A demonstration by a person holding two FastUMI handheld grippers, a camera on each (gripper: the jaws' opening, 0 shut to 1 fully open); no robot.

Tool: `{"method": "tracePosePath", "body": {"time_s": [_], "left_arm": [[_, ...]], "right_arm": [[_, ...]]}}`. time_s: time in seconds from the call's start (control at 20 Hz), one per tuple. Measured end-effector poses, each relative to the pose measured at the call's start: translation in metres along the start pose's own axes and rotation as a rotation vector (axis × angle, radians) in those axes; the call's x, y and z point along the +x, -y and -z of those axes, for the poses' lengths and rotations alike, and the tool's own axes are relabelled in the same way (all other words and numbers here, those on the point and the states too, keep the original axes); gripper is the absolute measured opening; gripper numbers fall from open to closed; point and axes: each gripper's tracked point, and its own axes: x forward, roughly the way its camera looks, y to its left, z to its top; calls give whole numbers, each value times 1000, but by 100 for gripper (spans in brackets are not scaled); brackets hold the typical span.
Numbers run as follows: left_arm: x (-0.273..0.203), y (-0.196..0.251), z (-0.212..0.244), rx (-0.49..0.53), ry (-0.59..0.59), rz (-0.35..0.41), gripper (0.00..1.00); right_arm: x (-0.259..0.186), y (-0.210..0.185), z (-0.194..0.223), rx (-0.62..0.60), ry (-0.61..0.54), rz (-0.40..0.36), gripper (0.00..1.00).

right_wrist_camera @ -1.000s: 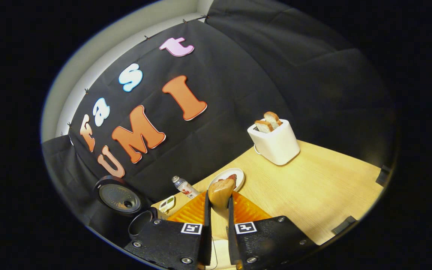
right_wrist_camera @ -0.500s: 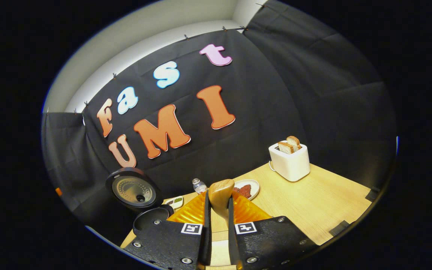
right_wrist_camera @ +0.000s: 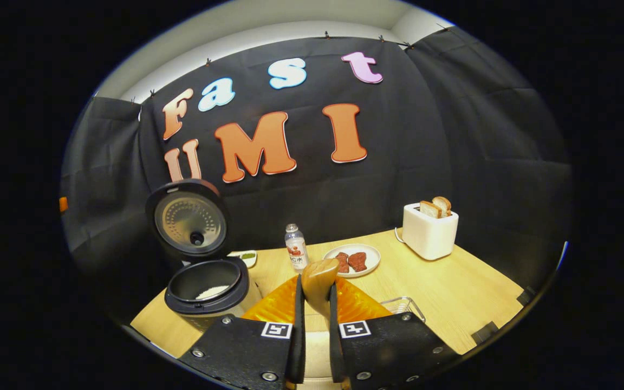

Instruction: Close the left gripper, press the button to open the rice cooker; take a wooden spoon from the chopstick holder with the right hand, scoop a spoonful of rice and pour it into the rice cooker, then put the wooden spoon back into the chopstick holder.

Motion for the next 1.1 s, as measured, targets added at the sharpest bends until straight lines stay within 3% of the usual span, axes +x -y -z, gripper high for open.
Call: {"method": "tracePosePath", "body": {"time_s": [0.35,0.45,0.5,0.8,1.1], "left_arm": [[20,1,15,-1,-34,47,94],[24,0,19,-8,-44,55,94],[25,-2,21,-11,-49,58,100],[30,-6,32,14,-69,59,100],[34,-2,34,-14,-74,83,100]], "right_arm": [[3,-7,66,-142,-144,66,18],[-1,-10,73,-67,-155,74,18],[-3,-10,75,-18,-161,81,18],[1,-31,84,363,-179,72,18],[3,-33,85,471,-183,62,18]]}}
